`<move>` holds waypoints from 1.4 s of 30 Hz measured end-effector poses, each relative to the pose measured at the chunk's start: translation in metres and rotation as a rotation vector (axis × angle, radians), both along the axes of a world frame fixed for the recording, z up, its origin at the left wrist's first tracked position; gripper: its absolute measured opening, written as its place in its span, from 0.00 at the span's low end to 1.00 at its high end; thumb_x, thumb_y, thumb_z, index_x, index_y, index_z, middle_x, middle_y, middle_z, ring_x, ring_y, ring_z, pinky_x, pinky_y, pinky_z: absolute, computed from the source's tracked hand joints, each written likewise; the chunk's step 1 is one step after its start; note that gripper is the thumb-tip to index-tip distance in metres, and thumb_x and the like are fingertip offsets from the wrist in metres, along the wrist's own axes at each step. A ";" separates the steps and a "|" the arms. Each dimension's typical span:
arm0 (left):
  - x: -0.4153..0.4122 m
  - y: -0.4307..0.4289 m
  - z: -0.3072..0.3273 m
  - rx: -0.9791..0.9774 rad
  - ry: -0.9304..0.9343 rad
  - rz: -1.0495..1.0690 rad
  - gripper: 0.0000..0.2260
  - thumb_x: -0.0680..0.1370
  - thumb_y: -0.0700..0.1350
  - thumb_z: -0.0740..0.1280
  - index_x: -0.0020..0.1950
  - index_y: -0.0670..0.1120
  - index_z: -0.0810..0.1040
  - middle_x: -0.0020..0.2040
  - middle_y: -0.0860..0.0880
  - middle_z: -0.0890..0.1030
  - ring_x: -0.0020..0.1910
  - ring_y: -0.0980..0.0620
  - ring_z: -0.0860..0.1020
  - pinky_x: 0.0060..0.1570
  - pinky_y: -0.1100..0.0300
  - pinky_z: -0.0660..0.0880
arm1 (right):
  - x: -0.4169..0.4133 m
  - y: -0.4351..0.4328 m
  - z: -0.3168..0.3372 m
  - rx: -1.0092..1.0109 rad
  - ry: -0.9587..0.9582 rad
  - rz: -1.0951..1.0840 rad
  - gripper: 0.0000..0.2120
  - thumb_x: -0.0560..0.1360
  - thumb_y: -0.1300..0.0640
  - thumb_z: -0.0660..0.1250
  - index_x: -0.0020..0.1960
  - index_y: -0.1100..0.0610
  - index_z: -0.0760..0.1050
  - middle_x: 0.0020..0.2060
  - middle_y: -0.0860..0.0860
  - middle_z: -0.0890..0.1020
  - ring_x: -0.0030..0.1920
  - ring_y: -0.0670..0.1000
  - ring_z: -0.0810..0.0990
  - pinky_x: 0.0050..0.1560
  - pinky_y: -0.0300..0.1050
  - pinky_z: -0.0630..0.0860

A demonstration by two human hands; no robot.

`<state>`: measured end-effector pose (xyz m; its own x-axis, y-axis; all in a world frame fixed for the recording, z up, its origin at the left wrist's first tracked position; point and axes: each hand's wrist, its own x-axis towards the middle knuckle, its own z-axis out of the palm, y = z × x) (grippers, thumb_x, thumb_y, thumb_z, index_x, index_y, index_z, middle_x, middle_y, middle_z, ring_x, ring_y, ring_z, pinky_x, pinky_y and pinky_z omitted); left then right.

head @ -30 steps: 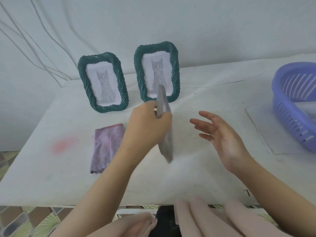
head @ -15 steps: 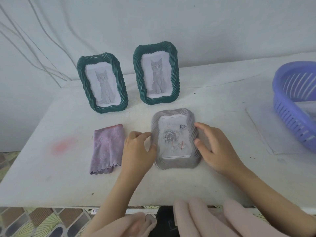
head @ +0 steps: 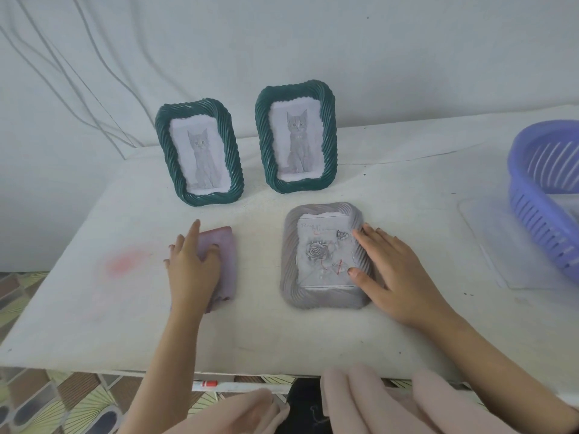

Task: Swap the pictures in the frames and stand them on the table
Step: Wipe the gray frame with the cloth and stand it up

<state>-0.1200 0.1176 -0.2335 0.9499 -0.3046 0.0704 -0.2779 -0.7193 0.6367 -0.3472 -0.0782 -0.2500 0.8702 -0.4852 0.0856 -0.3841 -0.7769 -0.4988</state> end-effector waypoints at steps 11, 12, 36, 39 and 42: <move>0.002 0.008 0.032 -0.564 0.460 -0.127 0.17 0.68 0.32 0.71 0.49 0.51 0.80 0.48 0.47 0.83 0.48 0.48 0.80 0.52 0.55 0.75 | 0.002 0.004 0.001 0.023 -0.200 -0.024 0.29 0.74 0.40 0.53 0.71 0.52 0.63 0.71 0.51 0.65 0.73 0.49 0.60 0.73 0.48 0.55; -0.003 0.005 0.037 -0.611 0.493 -0.168 0.16 0.67 0.33 0.72 0.49 0.50 0.80 0.46 0.48 0.84 0.47 0.48 0.80 0.51 0.56 0.75 | 0.003 0.009 0.004 0.038 -0.259 -0.013 0.28 0.74 0.41 0.54 0.70 0.52 0.65 0.70 0.50 0.67 0.71 0.48 0.62 0.72 0.48 0.58; -0.052 -0.025 -0.006 0.023 0.087 -0.813 0.42 0.64 0.68 0.62 0.74 0.52 0.57 0.74 0.58 0.56 0.73 0.61 0.50 0.71 0.63 0.42 | 0.024 0.014 0.032 -0.193 -0.090 -0.093 0.27 0.72 0.50 0.56 0.71 0.55 0.64 0.69 0.58 0.68 0.66 0.61 0.69 0.65 0.50 0.64; -0.051 -0.024 -0.010 0.160 -0.044 -0.872 0.45 0.64 0.72 0.58 0.75 0.52 0.51 0.75 0.58 0.48 0.74 0.60 0.45 0.71 0.61 0.38 | 0.024 0.022 0.023 -0.180 0.138 0.031 0.38 0.69 0.32 0.49 0.74 0.48 0.55 0.76 0.54 0.49 0.74 0.59 0.52 0.72 0.56 0.49; -0.050 -0.023 -0.012 0.176 -0.074 -0.887 0.47 0.62 0.77 0.54 0.74 0.54 0.47 0.74 0.59 0.46 0.74 0.61 0.44 0.71 0.61 0.36 | 0.032 0.017 0.019 -0.169 0.211 0.024 0.43 0.65 0.27 0.45 0.75 0.46 0.53 0.76 0.51 0.44 0.75 0.58 0.47 0.73 0.56 0.44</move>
